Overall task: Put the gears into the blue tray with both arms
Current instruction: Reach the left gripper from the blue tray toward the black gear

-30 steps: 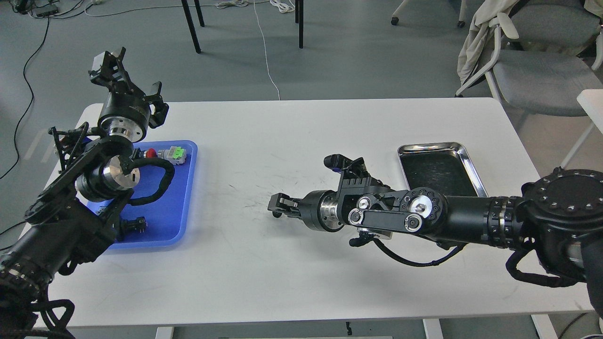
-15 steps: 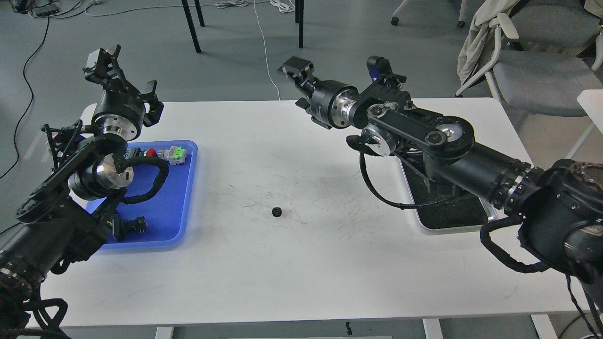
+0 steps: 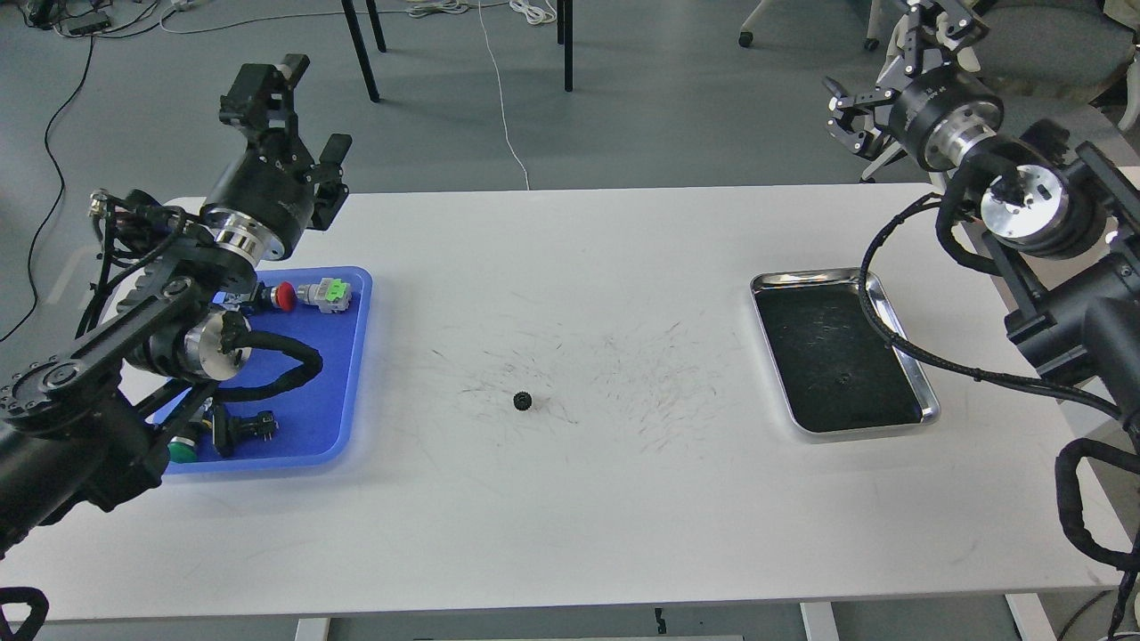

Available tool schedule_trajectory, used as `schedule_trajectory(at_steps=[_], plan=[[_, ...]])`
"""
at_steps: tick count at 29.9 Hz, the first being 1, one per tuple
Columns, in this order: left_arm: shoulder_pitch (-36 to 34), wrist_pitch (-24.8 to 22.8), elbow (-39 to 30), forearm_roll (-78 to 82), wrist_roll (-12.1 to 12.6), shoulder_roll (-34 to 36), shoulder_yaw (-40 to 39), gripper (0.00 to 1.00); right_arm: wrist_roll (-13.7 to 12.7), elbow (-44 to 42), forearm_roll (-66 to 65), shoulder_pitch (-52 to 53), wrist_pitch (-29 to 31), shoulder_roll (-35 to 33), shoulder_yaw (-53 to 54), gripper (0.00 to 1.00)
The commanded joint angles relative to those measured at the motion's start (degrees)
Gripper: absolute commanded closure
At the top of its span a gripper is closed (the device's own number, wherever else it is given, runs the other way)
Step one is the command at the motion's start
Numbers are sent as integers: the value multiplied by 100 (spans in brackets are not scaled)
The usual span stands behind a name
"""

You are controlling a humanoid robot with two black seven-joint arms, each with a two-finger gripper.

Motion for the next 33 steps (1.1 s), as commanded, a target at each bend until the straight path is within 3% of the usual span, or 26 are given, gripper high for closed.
schedule_trajectory(at_steps=[1, 6, 11, 14, 20, 23, 27, 33], plan=[[-8, -38, -559, 783, 6, 278, 714, 1, 12, 28, 246, -638, 233, -75, 659, 4], [-17, -248, -1131, 2310, 6, 638, 1664, 1, 231, 46, 317, -1298, 621, -48, 748, 4], [44, -407, -1141, 4252, 32, 578, 2112, 1, 293, 37, 317, -1474, 638, -31, 748, 4], [35, -407, -1079, 5281, 181, 560, 2473, 1, 293, 37, 317, -1492, 639, -13, 704, 4], [44, -390, -290, 6715, 226, -89, 2843, 1, 285, 64, 317, -1492, 621, -4, 678, 4], [114, -320, 465, 7357, 243, -441, 2843, 1, 285, 134, 317, -1501, 603, -4, 660, 4], [176, 75, 1240, 7762, 252, -916, 2843, 2, 293, 204, 317, -1501, 568, -4, 519, 5], [88, 366, 1707, 8343, 322, -1093, 2834, 3, 293, 213, 317, -1510, 577, -4, 511, 5]])
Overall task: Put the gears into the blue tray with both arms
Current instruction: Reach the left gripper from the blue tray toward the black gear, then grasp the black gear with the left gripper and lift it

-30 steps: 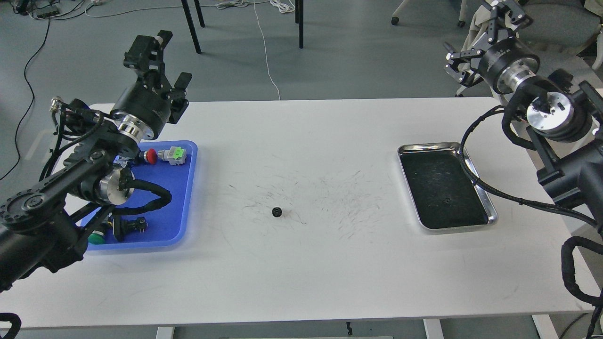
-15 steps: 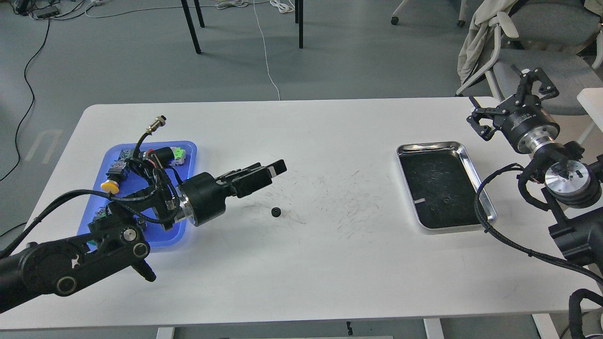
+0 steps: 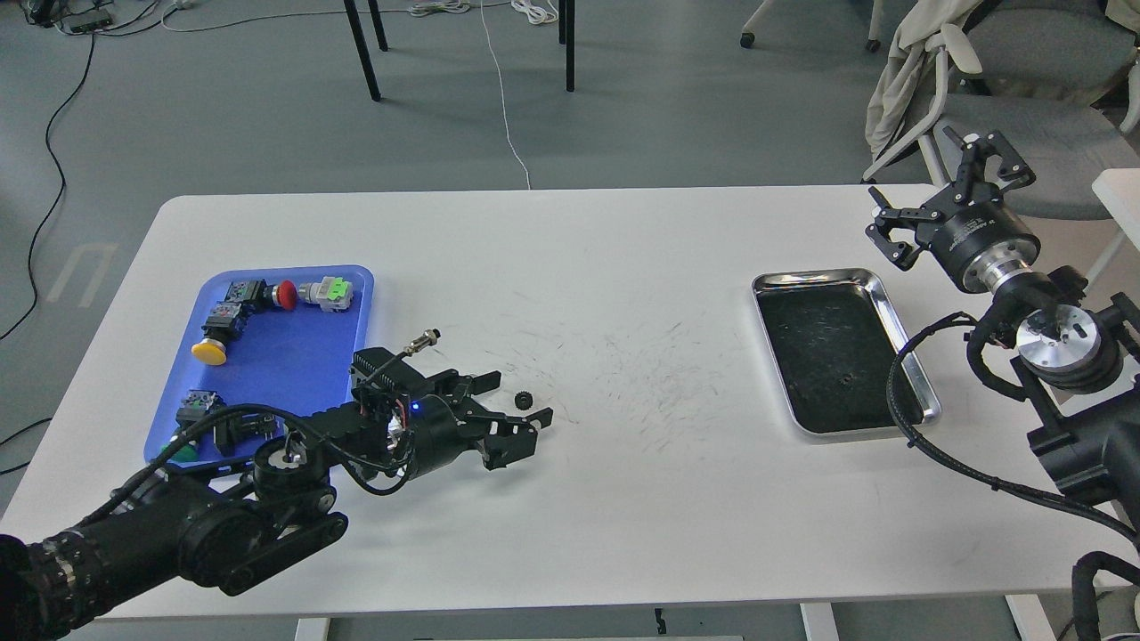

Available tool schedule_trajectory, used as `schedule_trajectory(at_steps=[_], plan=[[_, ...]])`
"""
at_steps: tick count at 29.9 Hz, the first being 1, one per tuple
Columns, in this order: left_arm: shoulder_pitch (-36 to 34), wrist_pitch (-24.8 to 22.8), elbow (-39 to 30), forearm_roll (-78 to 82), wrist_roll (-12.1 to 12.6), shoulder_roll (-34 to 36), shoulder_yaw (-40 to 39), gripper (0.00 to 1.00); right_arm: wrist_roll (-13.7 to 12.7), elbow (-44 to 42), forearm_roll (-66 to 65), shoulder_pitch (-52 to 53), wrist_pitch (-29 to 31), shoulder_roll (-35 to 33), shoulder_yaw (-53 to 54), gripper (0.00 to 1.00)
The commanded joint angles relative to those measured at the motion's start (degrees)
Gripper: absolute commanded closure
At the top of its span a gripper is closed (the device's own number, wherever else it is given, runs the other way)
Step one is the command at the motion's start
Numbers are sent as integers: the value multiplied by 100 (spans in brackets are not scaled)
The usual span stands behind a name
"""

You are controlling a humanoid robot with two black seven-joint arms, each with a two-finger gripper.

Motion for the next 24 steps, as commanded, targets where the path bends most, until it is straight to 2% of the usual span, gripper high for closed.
schedule_trajectory(at_steps=[1, 13, 17, 20, 24], plan=[[-27, 109, 158, 202, 51, -54, -6, 4, 4, 3, 0, -4, 2, 0, -3, 5], [52, 259, 158, 888, 77, -80, 3, 14, 13, 187, -9, -136, 37, 53, -3, 5], [52, 250, 175, 915, 86, -142, 3, 24, 13, 214, -18, -153, 37, 53, -3, 4], [52, 250, 219, 1002, 86, -150, 81, 39, 13, 214, -18, -153, 37, 53, -3, 4], [52, 250, 289, 1073, 86, -168, 152, 53, 13, 214, -18, -153, 46, 35, -3, 4]])
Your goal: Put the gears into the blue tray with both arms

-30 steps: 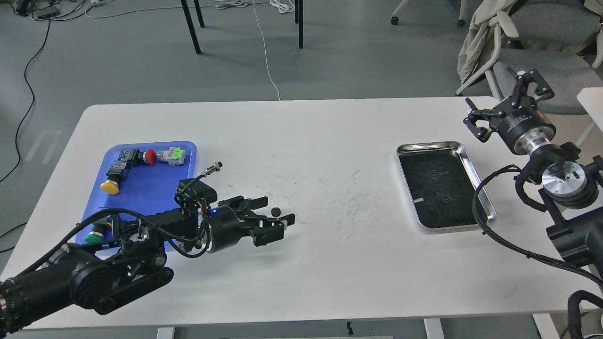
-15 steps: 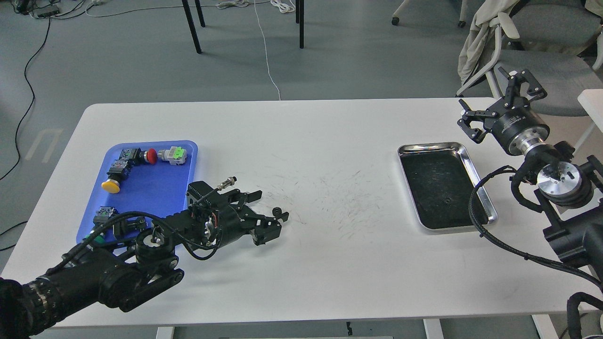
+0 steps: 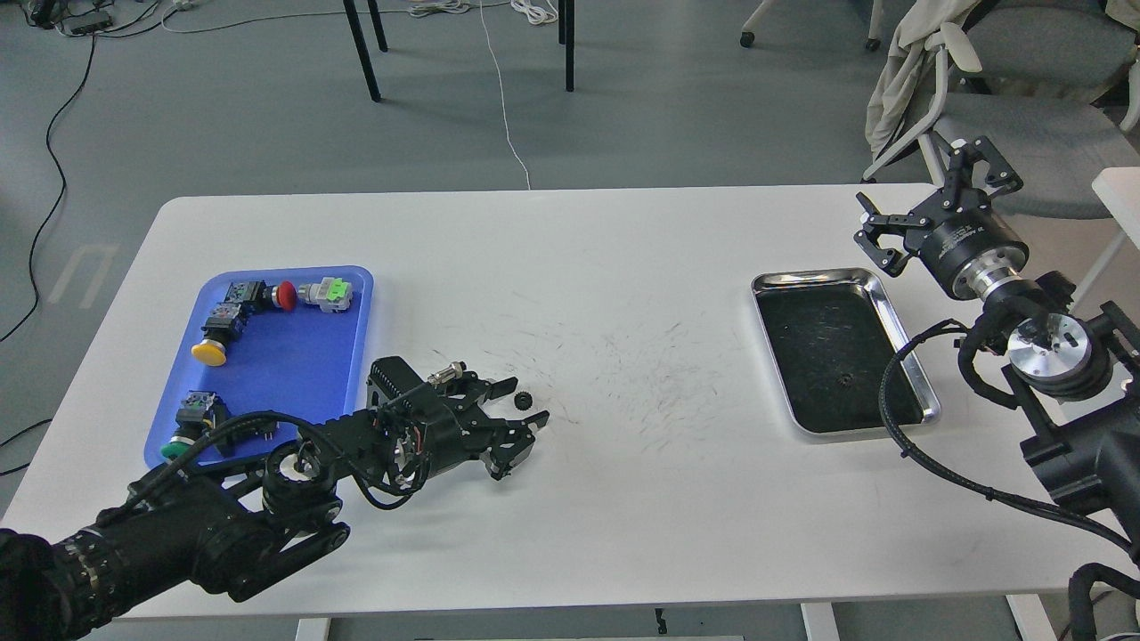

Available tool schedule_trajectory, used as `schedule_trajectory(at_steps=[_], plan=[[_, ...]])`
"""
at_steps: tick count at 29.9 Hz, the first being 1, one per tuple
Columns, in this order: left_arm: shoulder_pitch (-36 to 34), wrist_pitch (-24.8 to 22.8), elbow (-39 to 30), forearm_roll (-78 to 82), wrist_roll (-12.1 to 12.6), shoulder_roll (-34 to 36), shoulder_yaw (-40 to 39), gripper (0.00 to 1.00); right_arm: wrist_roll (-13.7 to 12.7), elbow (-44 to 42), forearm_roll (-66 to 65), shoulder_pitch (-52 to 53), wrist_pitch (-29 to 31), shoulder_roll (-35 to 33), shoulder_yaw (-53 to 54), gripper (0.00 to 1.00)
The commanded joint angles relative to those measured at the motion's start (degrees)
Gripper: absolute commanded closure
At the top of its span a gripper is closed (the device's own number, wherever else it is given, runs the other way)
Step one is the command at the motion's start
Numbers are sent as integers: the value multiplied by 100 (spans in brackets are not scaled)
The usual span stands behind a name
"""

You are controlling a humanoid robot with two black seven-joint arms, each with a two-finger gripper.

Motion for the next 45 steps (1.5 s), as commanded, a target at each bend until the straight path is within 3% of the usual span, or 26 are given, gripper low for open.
schedule_trajectory(at_steps=[1, 5, 7, 12, 14, 22, 26, 29, 32, 37, 43, 45], plan=[[2, -16, 64, 42, 2, -18, 43, 60, 0, -2, 5, -1, 2, -17, 1, 4], [2, 2, 81, 34, 107, -53, 26, 90, 0, -2, -4, -1, 2, -8, 1, 4], [-15, 98, 73, 7, 151, -53, 8, 94, 0, -11, -4, 7, 2, -17, 1, 4], [-85, 239, -94, -133, 151, 149, -53, 95, 0, -11, -4, 34, 2, -43, -60, 4], [-181, 248, -462, -422, 169, 481, -97, 95, 0, -20, -4, 43, 2, -43, -122, 4], [-867, 20, -2571, -1310, 274, 2704, -123, 95, 0, -20, -12, 69, 2, -43, -131, 4], [-842, 46, -2898, -1539, -14, 3637, -115, 95, 0, -20, -4, 78, 2, -52, -140, 4], [-553, 90, -2706, -1898, -305, 3841, -36, 95, 0, -20, -4, 69, 11, -70, -149, 4], [-314, 116, -2030, -2216, -393, 3780, -53, 95, 0, -20, -4, 43, 20, -122, -149, 4], [-340, 160, -677, -2453, -666, 2902, -71, 94, 0, -20, -13, 60, 20, -123, -157, 4], [-296, 160, 299, -2770, -763, 2401, -9, 94, 0, -37, -21, 69, 20, -123, -158, 4], [-296, 169, 633, -2761, -903, 2163, -1, 94, 0, -37, -21, 60, 20, -123, -158, 4]])
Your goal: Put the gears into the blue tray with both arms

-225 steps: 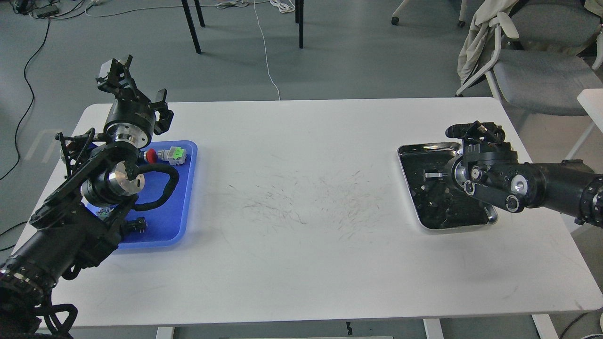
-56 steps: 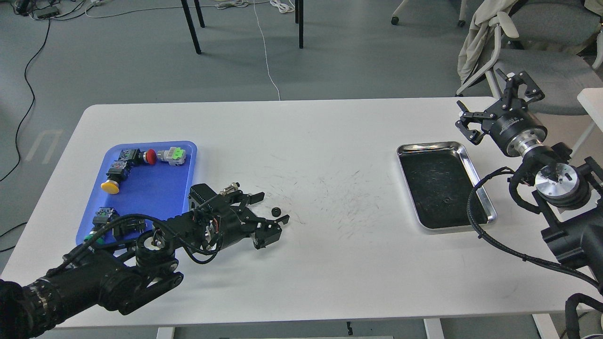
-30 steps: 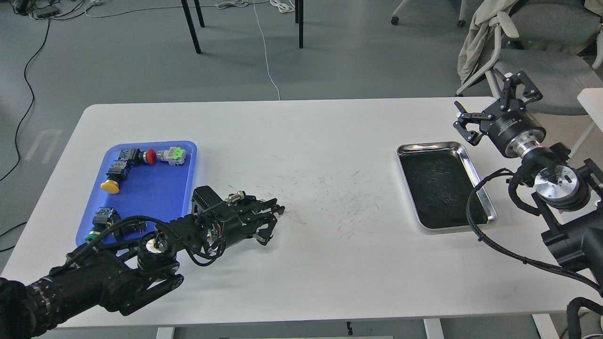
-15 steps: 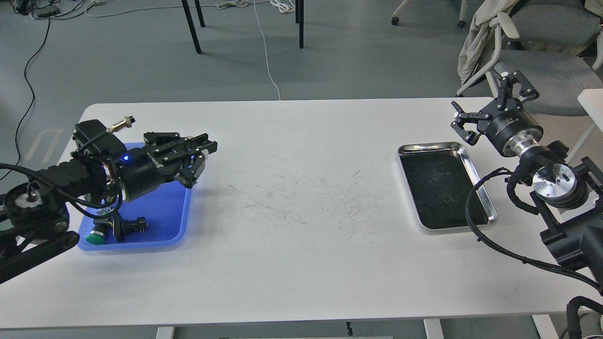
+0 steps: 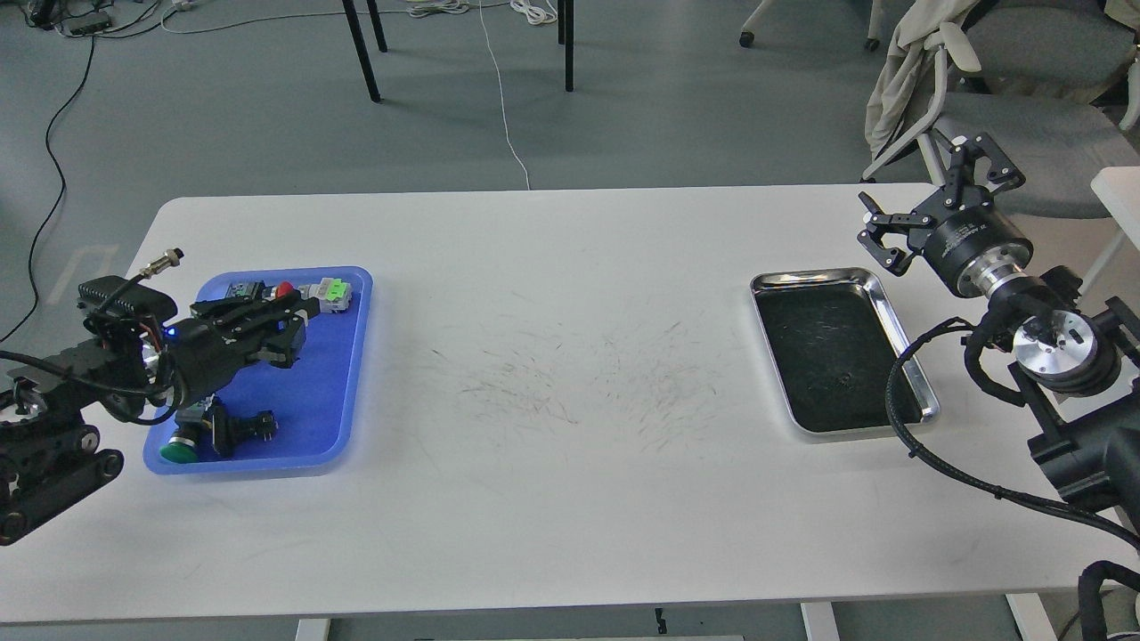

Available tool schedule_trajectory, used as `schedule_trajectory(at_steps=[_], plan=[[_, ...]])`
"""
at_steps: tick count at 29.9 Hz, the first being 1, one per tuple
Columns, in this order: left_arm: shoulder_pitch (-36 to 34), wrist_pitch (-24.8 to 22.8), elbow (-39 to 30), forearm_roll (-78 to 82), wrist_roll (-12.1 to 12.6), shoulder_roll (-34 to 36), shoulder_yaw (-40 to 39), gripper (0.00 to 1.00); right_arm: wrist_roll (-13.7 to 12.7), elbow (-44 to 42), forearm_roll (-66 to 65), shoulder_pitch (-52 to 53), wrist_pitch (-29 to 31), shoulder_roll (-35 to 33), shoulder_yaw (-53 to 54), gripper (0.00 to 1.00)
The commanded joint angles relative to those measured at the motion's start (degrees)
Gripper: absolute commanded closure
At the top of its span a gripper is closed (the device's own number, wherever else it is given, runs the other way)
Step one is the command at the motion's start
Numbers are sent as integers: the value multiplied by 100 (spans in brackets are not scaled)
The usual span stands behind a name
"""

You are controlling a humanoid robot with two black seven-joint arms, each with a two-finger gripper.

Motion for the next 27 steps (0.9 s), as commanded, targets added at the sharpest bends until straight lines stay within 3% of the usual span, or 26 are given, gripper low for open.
schedule_trajectory(at_steps=[1, 13, 17, 23, 27], plan=[[8, 15, 647, -34, -201, -400, 25, 94, 0, -5, 0, -6, -1, 2, 0, 4], [17, 314, 2519, -60, -620, -1306, 25, 94, 17, -23, 0, 2, -27, -42, 9, 4], [16, 322, 2854, -236, -620, -1508, 34, 89, 17, -14, 0, -6, -27, -51, 9, 4], [17, 349, 3057, -271, -620, -1632, 34, 72, 17, -14, 0, -6, -27, -51, 9, 4], [17, 357, 3074, -490, -620, -1649, 34, 45, 17, -14, 0, 2, -27, -51, 9, 4]])
